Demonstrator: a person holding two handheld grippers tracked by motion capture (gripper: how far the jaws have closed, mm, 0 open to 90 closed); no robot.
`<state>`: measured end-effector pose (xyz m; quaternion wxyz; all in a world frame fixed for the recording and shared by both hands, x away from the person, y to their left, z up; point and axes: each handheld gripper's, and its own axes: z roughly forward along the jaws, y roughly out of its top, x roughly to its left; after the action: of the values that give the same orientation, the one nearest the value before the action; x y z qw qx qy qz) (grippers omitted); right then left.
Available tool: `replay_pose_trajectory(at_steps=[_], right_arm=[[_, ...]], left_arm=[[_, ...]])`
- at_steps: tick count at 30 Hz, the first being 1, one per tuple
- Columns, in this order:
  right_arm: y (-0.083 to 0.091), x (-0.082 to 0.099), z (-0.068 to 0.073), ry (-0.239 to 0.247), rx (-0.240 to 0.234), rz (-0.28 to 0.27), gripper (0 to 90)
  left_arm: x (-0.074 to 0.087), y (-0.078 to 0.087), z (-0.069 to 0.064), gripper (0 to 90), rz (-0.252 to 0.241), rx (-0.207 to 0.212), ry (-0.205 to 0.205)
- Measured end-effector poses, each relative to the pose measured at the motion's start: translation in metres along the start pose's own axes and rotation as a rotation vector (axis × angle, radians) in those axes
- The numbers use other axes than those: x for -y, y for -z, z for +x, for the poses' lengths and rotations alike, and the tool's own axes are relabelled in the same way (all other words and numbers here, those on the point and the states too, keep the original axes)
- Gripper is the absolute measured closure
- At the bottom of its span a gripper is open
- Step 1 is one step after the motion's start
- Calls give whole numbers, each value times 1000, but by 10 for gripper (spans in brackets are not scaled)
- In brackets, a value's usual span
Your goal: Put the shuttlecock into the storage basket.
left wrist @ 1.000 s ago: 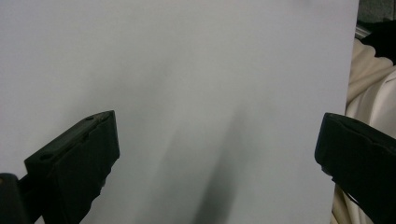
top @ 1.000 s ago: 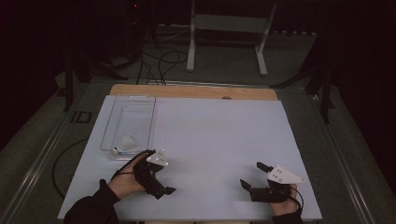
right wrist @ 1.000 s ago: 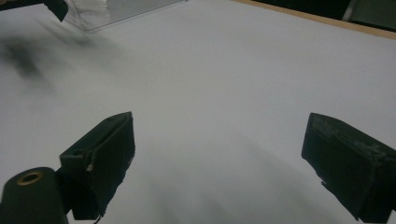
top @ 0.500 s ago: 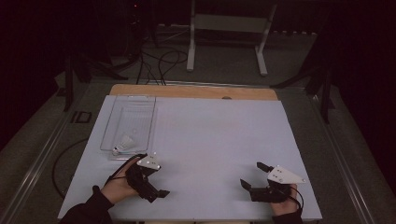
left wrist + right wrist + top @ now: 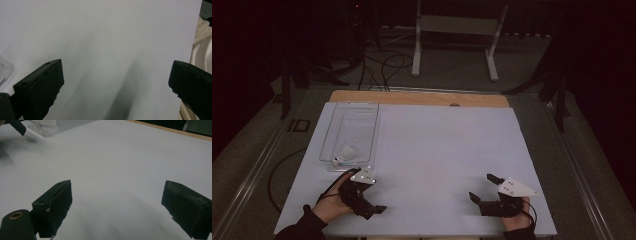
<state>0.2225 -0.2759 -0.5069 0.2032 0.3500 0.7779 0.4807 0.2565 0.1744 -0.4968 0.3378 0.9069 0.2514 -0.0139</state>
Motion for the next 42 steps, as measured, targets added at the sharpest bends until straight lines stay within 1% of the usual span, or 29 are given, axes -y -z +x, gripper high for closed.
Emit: replay_pose_trajectory(at_steps=[2,3,5,11,13,14,17,22,24,25,26,27,29,30,31,32,33,36,37,42], right_arm=[[0,0,0,-1,3,2,97],[0,0,0,-2,2,4,97],[-1,0,0,0,0,5,97],[0,0,0,0,2,4,97],[0,0,0,-3,0,5,97],[0,1,0,-3,0,6,97],[0,1,0,0,-1,8,97],[-1,1,1,1,-7,9,97],[-2,1,1,0,-9,10,97],[-2,1,1,1,-9,12,97],[-2,1,1,3,-9,13,97],[-2,1,1,3,-10,13,97],[-2,1,1,0,-11,13,97],[-2,1,1,-1,-11,13,97],[-2,1,1,-2,-12,12,97],[-2,1,1,-3,-12,12,97],[-2,1,1,-2,-12,12,97],[-2,1,1,-1,-12,13,97],[-2,1,1,-1,-13,13,97],[-2,1,0,-1,-12,17,97]], left_arm=[[2,0,-1,6,-6,-3,-2],[4,0,-1,6,-18,-1,7],[6,0,-1,6,-21,-7,6],[11,-1,-1,6,-45,-11,33],[12,-1,-1,6,-53,-5,31],[13,0,-1,6,-65,8,25],[16,0,0,6,-72,0,23],[20,-1,3,6,-95,-14,35],[22,-2,4,6,-110,-9,44],[23,-3,4,6,-109,-6,49],[23,-4,4,6,-105,-10,49],[24,-6,3,6,-97,-25,45],[24,-7,3,6,-86,-34,43],[25,-7,3,6,-88,-43,45],[25,-7,3,6,-93,-56,47],[25,-7,3,6,-99,-58,55],[25,-8,2,6,-119,-72,71],[25,-7,2,6,-143,-84,87],[25,-7,1,6,-159,-89,89],[24,-9,1,7,-161,-93,92]])
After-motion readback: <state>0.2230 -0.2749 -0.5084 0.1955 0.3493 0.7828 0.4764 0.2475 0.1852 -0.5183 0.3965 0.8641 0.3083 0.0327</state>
